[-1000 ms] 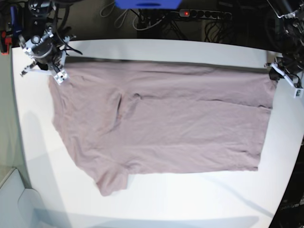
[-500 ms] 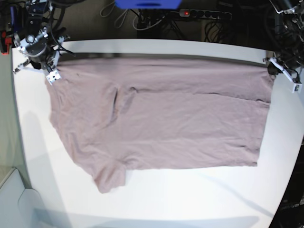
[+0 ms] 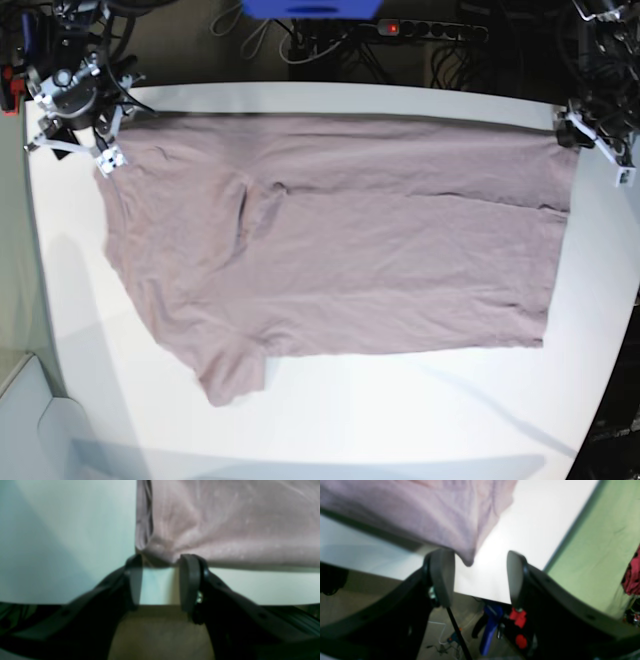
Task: Layout the t-shirt on the table in an organized manner, then fold the t-shirt properly
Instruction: 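Release the right gripper and move it along the shirt side toward the hem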
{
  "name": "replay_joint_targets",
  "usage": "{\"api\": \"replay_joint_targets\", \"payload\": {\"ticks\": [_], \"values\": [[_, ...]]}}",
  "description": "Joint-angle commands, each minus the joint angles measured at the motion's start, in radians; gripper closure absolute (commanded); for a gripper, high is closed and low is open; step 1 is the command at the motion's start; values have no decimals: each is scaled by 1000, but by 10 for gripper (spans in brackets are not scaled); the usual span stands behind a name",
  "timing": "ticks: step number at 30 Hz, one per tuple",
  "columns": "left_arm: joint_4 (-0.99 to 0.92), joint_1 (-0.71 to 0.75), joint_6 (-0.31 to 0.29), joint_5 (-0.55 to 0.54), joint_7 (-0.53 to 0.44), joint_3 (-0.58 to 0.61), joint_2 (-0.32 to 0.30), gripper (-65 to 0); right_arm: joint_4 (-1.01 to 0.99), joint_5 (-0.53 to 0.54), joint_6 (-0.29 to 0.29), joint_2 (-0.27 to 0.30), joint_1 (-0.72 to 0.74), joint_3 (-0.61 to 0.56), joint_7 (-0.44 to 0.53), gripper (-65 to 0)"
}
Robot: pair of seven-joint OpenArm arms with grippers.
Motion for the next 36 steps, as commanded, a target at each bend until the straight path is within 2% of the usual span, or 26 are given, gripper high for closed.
{"api": "replay_joint_targets", "payload": {"ticks": [1,8,13,16,19,22,24,27,29,31,36], "values": [[38,-5,2,-14,-15,-30,-25,-240,23,-3,-4,10,-3,6,8,-336],[104,-15,2,-14,-14,-122,-11,-242,23,-3,-4,10,9,96,8,-336],[95,-118,2,-4,-14,-185,-16,-243,17,-3,-4,10,121,161,8,-340],[93,-189,2,-3,-14,-187,-17,-243,15,-3,-4,13,223,147,3,-341],[79,-279,2,-1,-14,-173,-17,-243,-52,-3,-4,16,373,55,0,-342],[27,-353,2,25,-14,-116,-25,-243,-175,-4,-4,15,520,-11,-1,-356],[-17,-417,2,105,-15,-76,-26,-252,-298,-4,-4,10,629,-52,-1,-360],[-62,-479,2,226,-21,-44,-8,-331,-508,-4,-4,9,790,-86,13,-362],[-66,-488,2,269,-24,-43,1,-381,-640,-4,-4,9,881,-86,42,-363],[-68,-491,2,289,-26,-41,7,-409,-793,-4,-4,10,962,-85,118,-363],[-63,-491,2,287,-26,-3,0,-411,-1146,-4,-4,38,1111,-85,350,-363]]}}
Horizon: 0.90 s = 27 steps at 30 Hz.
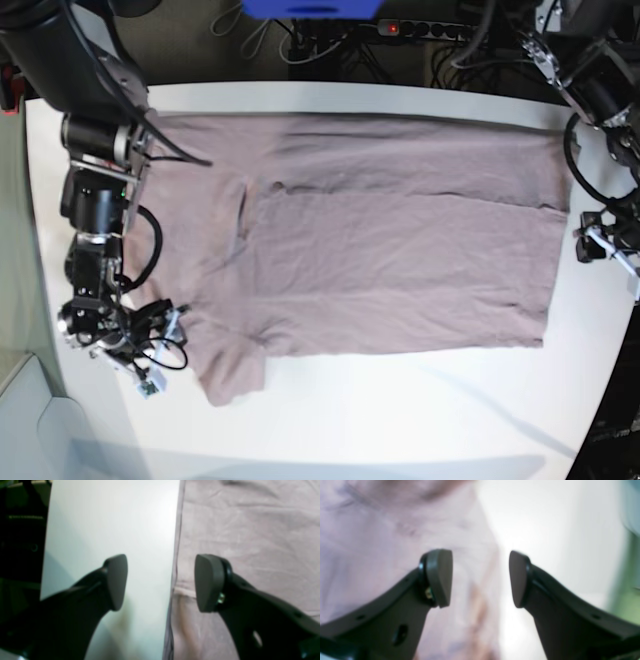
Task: Layout the t-shirt on the table in an organized manner, then fold the t-shirt properly
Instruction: 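Release the right gripper and move it along the shirt side toward the hem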
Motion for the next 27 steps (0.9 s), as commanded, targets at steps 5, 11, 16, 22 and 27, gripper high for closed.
{"api": "replay_joint_targets", "payload": {"ticks": [5,11,16,22,27], "values": [[21,-20,2,-9,-18,-5,-33,-410,-189,8,-5,54,106,3,145,-363],[21,-18,2,-12,-18,-5,-46,-409,-230,8,-5,86,104,4,228,-362],[21,-18,2,-12,-18,-4,-41,-409,-232,8,-55,88,86,98,232,-362],[21,-18,2,-12,-18,-4,-40,-409,-233,8,-88,85,58,171,284,-362],[21,-18,2,-12,-18,-5,-43,-409,-233,8,-141,74,23,171,286,-361]]}}
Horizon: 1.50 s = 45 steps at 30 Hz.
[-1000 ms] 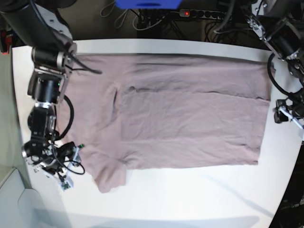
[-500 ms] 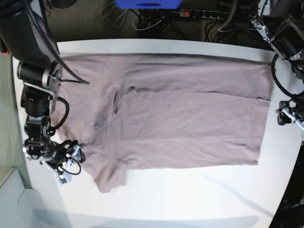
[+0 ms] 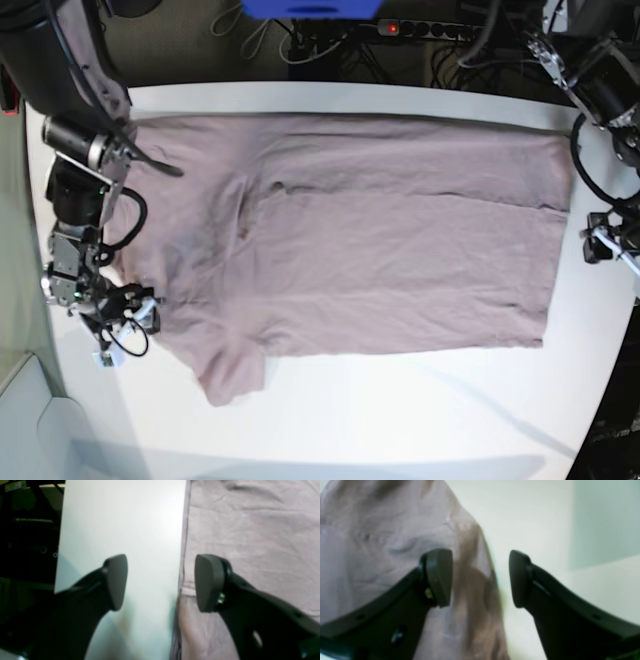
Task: Layout the t-shirt on the table in an organized manner, then fold the t-shirt properly
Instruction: 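Release the right gripper and move it along the shirt side toward the hem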
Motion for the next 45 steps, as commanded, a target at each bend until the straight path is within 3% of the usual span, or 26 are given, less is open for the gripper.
{"api": "replay_joint_targets", "payload": {"ticks": [1,7,9,15,16,20,27,33,40,43,45], "values": [[19,-19,2,-12,-19,-3,-21,-409,16,11,-21,-1,21,1,22,-360],[16,-23,2,-12,-20,-1,-22,-409,14,11,-39,-7,0,-1,22,-356],[10,-50,2,-3,-20,2,-22,-409,14,11,-38,-7,-3,-1,22,-326],[-161,-184,2,106,-135,3,-21,-411,14,11,-38,-6,-14,-2,21,-12],[-205,-213,2,135,-154,3,-21,-411,14,11,-39,-6,-14,-2,18,0],[-437,-343,2,247,-283,3,-21,-411,14,11,-39,-4,-15,-2,12,0],[-819,-509,2,445,-611,3,-21,-411,14,11,-39,-1,-15,-2,12,0],[-992,-550,2,492,-758,3,-26,-412,14,11,-39,-1,-15,-2,10,0],[-1009,-552,2,499,-809,5,-27,-412,14,11,-38,1,-15,-2,10,0],[-1015,-547,101,499,-810,5,-58,-412,14,10,-38,1,-15,-2,10,0],[-1018,-544,127,499,-810,5,-67,-412,14,10,-38,8,-15,-1,10,0]]}}
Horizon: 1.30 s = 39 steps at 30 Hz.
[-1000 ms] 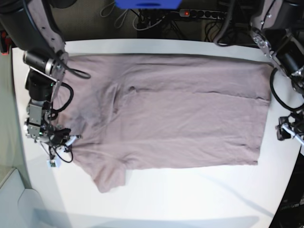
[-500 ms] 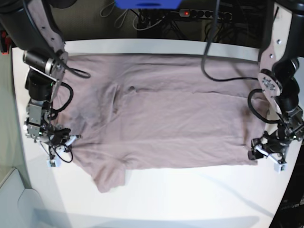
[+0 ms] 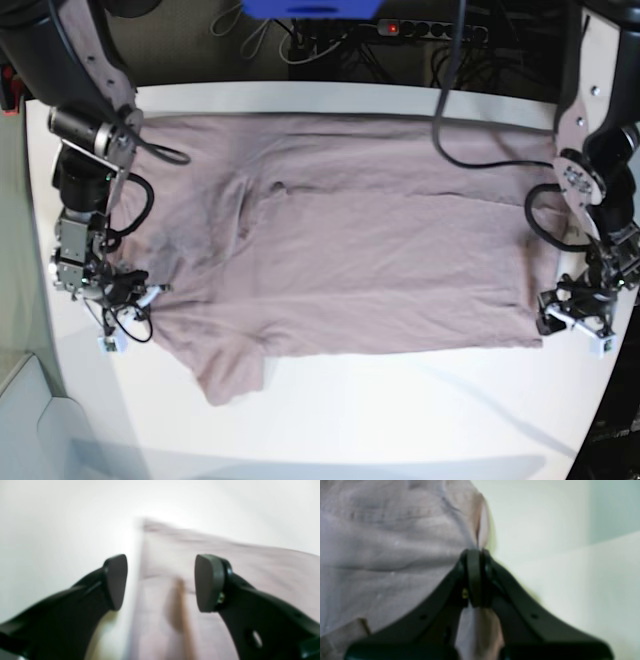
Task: Layout the t-shirt on the table in an organized manner, then fold the t-shirt properly
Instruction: 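Release the right gripper and move it along the shirt side toward the hem, then grasp the shirt's hem corners with both grippers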
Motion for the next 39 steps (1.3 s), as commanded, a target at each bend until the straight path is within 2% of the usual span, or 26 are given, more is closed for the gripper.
{"api": "replay_joint_targets", "payload": {"ticks": [1,7,13,21,23,25,27,30,39], "values": [[16,-23,5,-14,-26,-1,-15,-412,13,-1,-3,17,27,1,4,0],[16,-5,8,-14,-26,0,-13,-411,16,-1,-3,19,0,1,4,0],[16,12,8,-21,-29,128,24,-412,17,-1,-2,22,-28,0,6,0],[14,12,11,-22,-29,132,30,-412,17,-1,0,23,-32,-2,6,0],[14,16,39,-21,-29,132,30,-412,17,-1,0,23,-32,-2,6,0],[14,41,119,-22,-35,137,30,-412,17,-1,0,23,-32,-2,6,0],[11,67,155,-19,-84,138,30,-411,17,-1,0,23,-32,-2,6,0],[-52,79,155,-18,-132,138,30,-410,19,-1,0,23,-32,-2,6,0],[-89,78,154,-16,-133,138,30,-407,19,-1,0,23,-32,-2,6,0]]}}
